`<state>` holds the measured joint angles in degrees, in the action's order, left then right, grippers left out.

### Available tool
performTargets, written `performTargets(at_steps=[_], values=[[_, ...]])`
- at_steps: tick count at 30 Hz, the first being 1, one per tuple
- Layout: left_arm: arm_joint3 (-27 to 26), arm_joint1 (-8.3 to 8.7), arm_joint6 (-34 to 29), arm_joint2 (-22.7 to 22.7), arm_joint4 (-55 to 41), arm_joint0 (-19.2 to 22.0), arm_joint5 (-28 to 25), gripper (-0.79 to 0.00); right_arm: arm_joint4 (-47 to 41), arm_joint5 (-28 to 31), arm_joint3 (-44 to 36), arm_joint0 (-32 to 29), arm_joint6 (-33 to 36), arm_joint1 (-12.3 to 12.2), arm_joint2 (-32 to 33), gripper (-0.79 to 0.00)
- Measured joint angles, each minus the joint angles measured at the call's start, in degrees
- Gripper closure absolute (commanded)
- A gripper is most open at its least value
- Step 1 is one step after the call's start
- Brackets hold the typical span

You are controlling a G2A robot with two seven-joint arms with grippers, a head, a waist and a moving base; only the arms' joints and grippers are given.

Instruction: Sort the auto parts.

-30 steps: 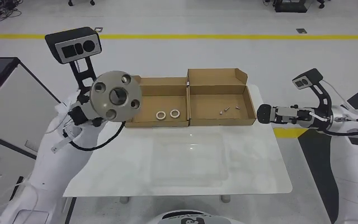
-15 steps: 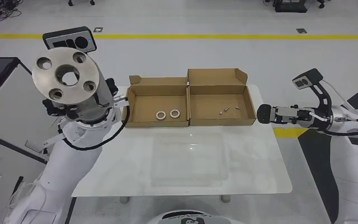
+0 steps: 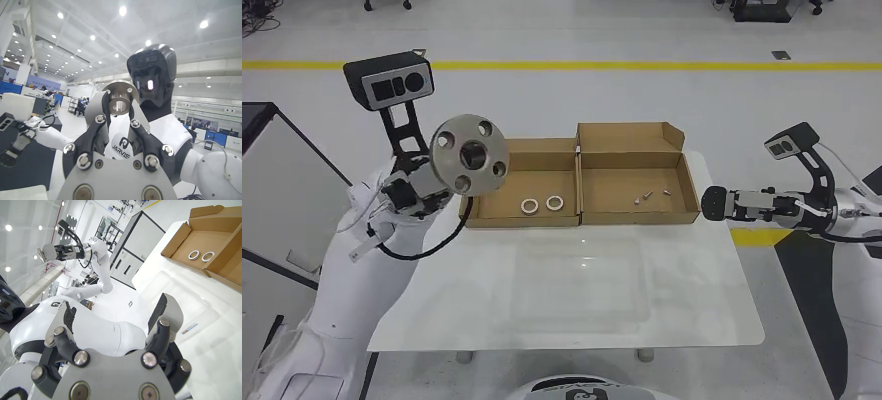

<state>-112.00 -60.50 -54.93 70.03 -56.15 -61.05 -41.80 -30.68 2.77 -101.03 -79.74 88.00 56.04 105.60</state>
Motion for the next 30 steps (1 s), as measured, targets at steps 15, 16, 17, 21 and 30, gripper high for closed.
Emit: performTargets(at_steps=[15, 16, 17, 21, 30], values=[[-1.15, -2.67, -0.87, -2.42, -16.85, 0.36, -3.59, 0.0, 0.0, 0.0, 0.0, 0.0, 0.0, 0.0, 0.0, -0.785], [-0.84, -2.74, -1.3, -2.24, -16.45, 0.44, -3.33, 0.0, 0.0, 0.0, 0.0, 0.0, 0.0, 0.0, 0.0, -0.785], [-0.51, -2.8, -1.66, -2.04, -15.79, 0.49, -2.99, 0.0, 0.0, 0.0, 0.0, 0.0, 0.0, 0.0, 0.0, -0.785], [0.95, -2.86, -2.75, -0.64, -10.23, 0.4, -1.1, 0.0, 0.0, 0.0, 0.0, 0.0, 0.0, 0.0, 0.0, -0.785], [0.93, -2.95, -1.89, 1.45, 0.96, -0.54, 1.64, 0.0, 0.0, 0.0, 0.0, 0.0, 0.0, 0.0, 0.0, -0.785]])
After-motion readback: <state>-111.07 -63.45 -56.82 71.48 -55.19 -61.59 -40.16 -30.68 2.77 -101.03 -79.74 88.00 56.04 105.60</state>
